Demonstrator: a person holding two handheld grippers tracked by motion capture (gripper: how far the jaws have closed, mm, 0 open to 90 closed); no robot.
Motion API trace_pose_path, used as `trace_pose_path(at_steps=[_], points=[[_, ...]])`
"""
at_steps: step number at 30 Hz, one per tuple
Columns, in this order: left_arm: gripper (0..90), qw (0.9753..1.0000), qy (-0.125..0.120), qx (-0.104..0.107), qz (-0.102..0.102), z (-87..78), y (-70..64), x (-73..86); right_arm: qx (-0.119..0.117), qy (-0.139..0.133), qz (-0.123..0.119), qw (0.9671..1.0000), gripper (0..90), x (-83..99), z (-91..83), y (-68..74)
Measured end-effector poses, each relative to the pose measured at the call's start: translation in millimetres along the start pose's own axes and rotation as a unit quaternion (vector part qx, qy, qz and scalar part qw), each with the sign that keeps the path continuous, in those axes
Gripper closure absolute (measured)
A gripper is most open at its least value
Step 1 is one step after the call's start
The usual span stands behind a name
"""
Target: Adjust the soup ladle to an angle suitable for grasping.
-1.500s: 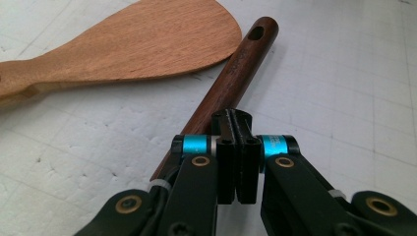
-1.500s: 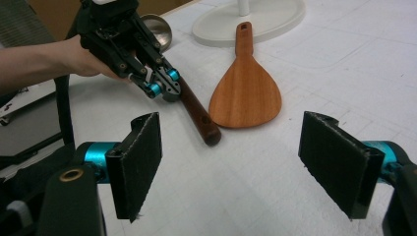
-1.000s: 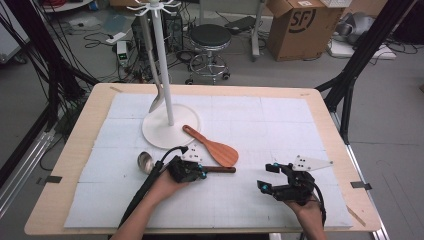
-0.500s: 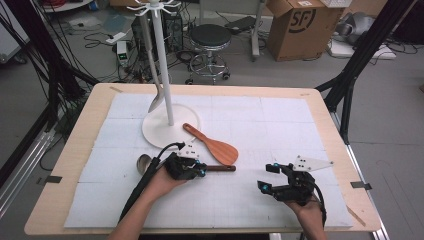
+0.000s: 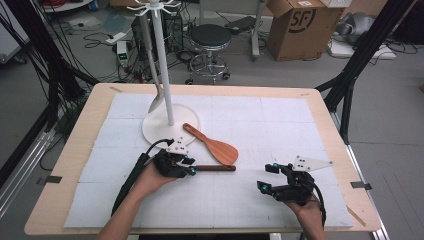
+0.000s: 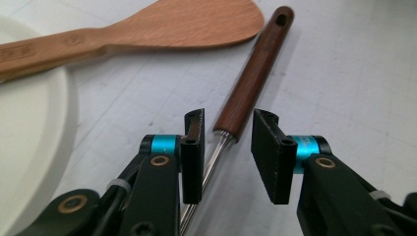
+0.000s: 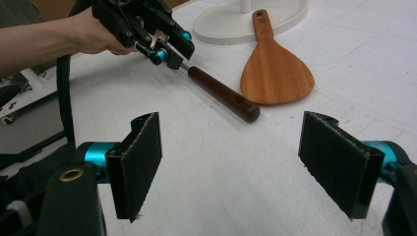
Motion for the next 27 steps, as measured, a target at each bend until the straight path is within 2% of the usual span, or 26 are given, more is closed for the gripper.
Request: trace_pose_path(at_steps=[7,11,15,18,27], points=[[63.6,0.9997,0.022,-0.007,-0.008,-0.5,7.7,9.8,-0.002,0.004,0.0,1.0,23.6,0.5,1.8,1.0],[64.7,0.9994,0.033,-0.011,0.008,1.2,3.6,10.6,-0.003,0.006,0.001,1.0,23.6,0.6,3.1,1.2],[66.2,0.9989,0.045,-0.015,0.006,6.0,4.6,13.4,-0.005,0.007,0.0,1.0,23.6,0.5,4.8,1.5],[67.5,0.9986,0.05,-0.016,0.013,8.7,3.1,14.2,-0.005,0.007,0.001,1.0,23.7,0.8,4.9,1.6],[72.9,0.9978,0.058,-0.025,0.018,5.8,0.8,13.4,-0.005,0.006,0.0,1.0,23.8,0.4,4.3,1.7]])
Point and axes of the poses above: each handheld gripper's, and its own axes: z roughly forward along the jaws, x roughly out of its underside, y roughly to its left, the point moved 7 cm from there along z, roughly forward along the jaws, and after that the axes turned 13 degrees about -x, right-handed, at the moved point
